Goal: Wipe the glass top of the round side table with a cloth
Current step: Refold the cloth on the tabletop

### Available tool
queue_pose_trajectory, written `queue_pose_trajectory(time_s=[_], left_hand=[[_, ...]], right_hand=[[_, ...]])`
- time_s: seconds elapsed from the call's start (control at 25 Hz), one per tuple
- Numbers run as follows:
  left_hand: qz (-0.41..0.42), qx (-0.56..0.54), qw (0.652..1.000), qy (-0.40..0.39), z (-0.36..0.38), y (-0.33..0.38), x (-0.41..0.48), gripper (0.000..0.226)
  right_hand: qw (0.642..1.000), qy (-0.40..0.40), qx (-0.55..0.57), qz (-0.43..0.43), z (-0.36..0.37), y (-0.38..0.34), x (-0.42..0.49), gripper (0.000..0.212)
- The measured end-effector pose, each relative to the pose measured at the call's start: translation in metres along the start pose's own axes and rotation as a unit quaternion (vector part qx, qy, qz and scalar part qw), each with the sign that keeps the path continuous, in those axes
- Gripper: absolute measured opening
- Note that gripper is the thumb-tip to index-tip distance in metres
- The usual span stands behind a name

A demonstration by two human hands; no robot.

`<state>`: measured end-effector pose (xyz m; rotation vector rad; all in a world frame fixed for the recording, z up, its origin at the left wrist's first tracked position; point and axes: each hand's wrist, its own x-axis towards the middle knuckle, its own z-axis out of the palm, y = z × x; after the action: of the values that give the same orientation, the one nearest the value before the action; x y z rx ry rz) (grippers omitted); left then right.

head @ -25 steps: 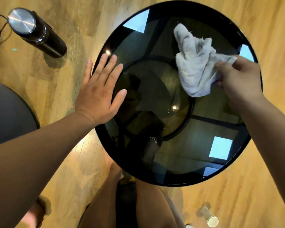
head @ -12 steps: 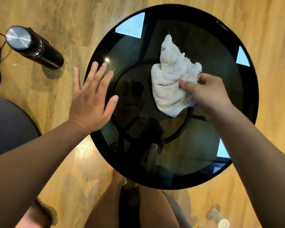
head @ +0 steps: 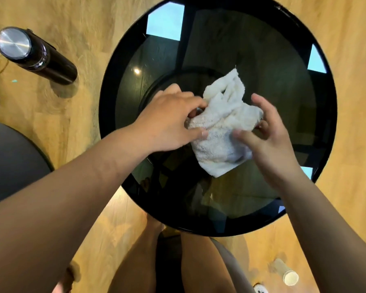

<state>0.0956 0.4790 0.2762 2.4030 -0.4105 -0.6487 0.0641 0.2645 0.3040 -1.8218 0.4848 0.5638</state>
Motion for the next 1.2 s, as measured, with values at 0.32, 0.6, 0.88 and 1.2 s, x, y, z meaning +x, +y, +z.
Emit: queue_pose_trajectory(time_s=[0.32,0.6,0.88,1.2], left_hand=[[0.135,0.032,0.989,0.046,0.01,0.021,-0.025,0.029],[-0.032,-0.112,0.991,0.067,0.005,0.009,-0.028,0.026],[-0.125,-0.027,0.968,0.216,0.01,-0.013,-0.025,0.046],[-0.034,0.242,0.956,0.16,0.001,-0.075,-0.014,0.06]], right_hand=[[0.868,-0.106,-0.395,-0.281,-0.011,-0.021,-0.001,0.034],[0.909,-0.109,-0.301,-0.267,-0.015,-0.056,0.013,0.014],[0.819,0.09,-0.473,-0.312,0.039,-0.05,0.075,0.049],[0.667,-0.064,-0.613,-0.418,0.042,0.025,0.065,0.064]])
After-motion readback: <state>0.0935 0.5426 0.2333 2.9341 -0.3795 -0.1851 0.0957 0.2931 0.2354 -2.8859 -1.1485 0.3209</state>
